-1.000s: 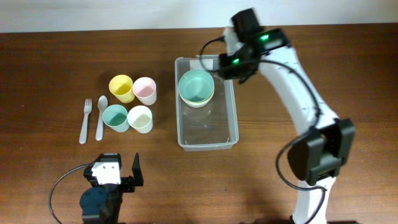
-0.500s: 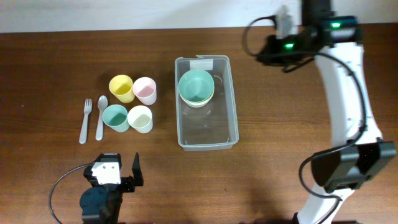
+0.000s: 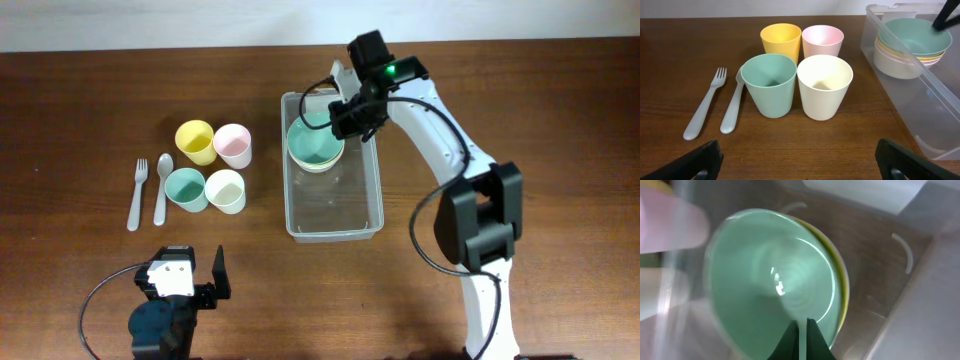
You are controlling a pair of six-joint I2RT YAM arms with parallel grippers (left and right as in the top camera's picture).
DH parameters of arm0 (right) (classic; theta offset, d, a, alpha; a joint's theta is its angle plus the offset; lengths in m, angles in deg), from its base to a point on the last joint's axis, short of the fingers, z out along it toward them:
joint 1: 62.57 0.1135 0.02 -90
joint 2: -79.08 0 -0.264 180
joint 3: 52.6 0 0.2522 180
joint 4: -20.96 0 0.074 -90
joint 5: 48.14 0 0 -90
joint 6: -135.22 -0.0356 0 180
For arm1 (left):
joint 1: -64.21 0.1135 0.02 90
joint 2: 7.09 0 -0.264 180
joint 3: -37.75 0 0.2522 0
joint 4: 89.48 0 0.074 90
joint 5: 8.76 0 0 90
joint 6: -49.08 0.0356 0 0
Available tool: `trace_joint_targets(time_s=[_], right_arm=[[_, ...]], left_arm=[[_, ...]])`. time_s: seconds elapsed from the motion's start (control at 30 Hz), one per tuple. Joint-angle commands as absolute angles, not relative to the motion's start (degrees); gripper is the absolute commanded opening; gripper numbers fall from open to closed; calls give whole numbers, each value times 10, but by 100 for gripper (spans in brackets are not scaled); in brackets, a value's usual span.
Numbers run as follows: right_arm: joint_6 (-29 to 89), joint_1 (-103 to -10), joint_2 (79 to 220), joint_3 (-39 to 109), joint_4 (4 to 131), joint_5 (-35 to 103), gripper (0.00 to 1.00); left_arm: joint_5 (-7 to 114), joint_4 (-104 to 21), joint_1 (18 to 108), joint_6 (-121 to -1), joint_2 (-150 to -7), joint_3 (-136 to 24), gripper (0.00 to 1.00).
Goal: Pack container
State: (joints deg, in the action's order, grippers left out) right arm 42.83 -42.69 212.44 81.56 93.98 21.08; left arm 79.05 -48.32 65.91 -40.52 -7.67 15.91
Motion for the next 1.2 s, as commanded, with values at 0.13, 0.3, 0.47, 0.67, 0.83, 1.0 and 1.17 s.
trace_joint_targets(time_s=[0.13,0.3,0.47,0.67,0.83,1.0,1.17], right_arm=[[418,-439,2147,817,923,218,4],[440,-440,2124,856,956,198,4],[437,-466,2047,926,1033,201,4],[375,-576,1963,963,1090,241,23],[347,-708,1922,963,1144,248,50],[266,-832,1923,963,1188,247,75],[248,-909,1923,963,1192,244,99]], left_arm=[[784,-485,657,-401,-74,162,100],[784,-485,657,-401,-74,162,100],[784,-485,657,-401,-74,162,100],[784,-485,657,-401,-74,162,100],[784,-485,657,-401,-74,162,100],[784,-485,657,-401,-74,162,100],[784,-489,657,-401,-74,162,100]])
